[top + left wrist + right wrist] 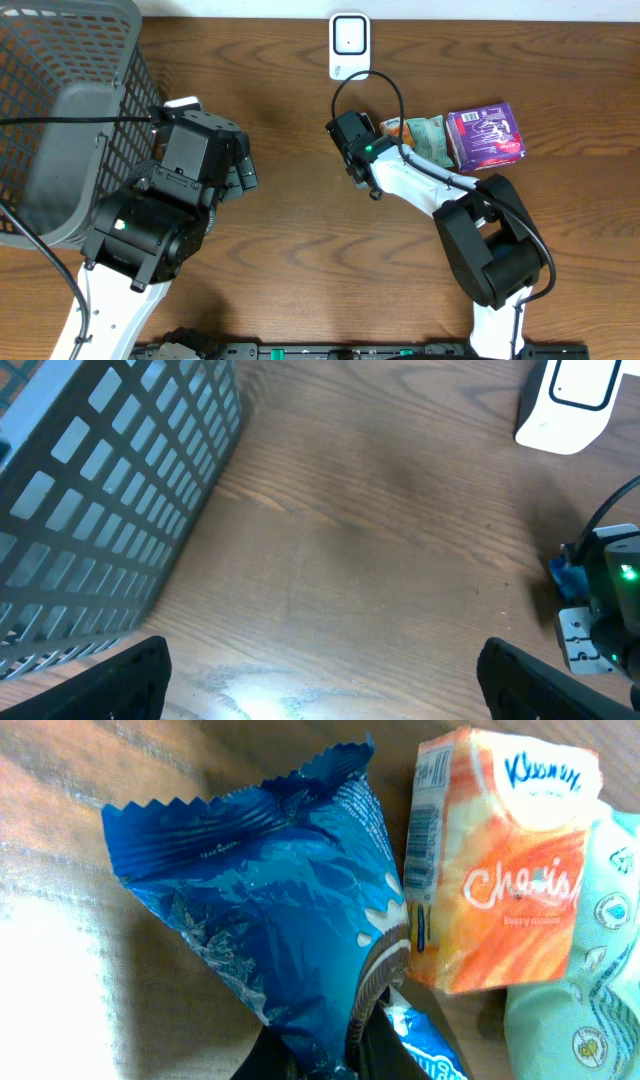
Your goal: Scan the item barcode
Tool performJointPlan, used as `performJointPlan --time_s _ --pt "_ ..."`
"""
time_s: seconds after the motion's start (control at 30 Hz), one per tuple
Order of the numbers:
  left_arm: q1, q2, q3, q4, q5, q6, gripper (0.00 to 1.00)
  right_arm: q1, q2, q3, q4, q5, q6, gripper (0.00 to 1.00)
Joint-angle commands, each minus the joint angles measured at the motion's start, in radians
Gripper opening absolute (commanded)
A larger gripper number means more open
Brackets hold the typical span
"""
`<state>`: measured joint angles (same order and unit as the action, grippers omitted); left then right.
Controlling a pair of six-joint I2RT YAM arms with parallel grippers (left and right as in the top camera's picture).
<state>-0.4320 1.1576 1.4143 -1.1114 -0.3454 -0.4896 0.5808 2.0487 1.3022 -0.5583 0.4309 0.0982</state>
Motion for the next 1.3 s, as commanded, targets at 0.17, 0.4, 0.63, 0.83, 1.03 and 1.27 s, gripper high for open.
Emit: performJointPlan --time_s 0.17,0.4,0.63,0.83,1.03,1.27 --pt "0.006 0.000 0.005 -0.003 -0.010 0.010 0.98 -0.017 0.012 0.192 -0.247 -0.328 0.055 0.01" --pt "0.006 0.000 0.005 -0.003 -0.010 0.010 0.98 -0.084 0.004 0.330 -0.336 -0.835 0.053 0.01" --pt "0.006 0.000 0.005 -0.003 -0.010 0.010 0.98 -0.186 0.008 0.300 -0.303 -1.195 0.094 0.01" --pt "0.006 0.000 0.005 -0.003 -0.010 0.010 0.98 -0.248 0.027 0.229 -0.080 -1.400 0.278 0.01" --pt "0.006 0.000 0.005 -0.003 -0.010 0.010 0.98 -0.280 0.126 0.153 0.271 -1.593 0.564 0.01" --pt "0.006 0.000 0.005 -0.003 -0.010 0.010 0.98 -0.280 0.285 0.153 0.651 -1.732 0.780 0.01"
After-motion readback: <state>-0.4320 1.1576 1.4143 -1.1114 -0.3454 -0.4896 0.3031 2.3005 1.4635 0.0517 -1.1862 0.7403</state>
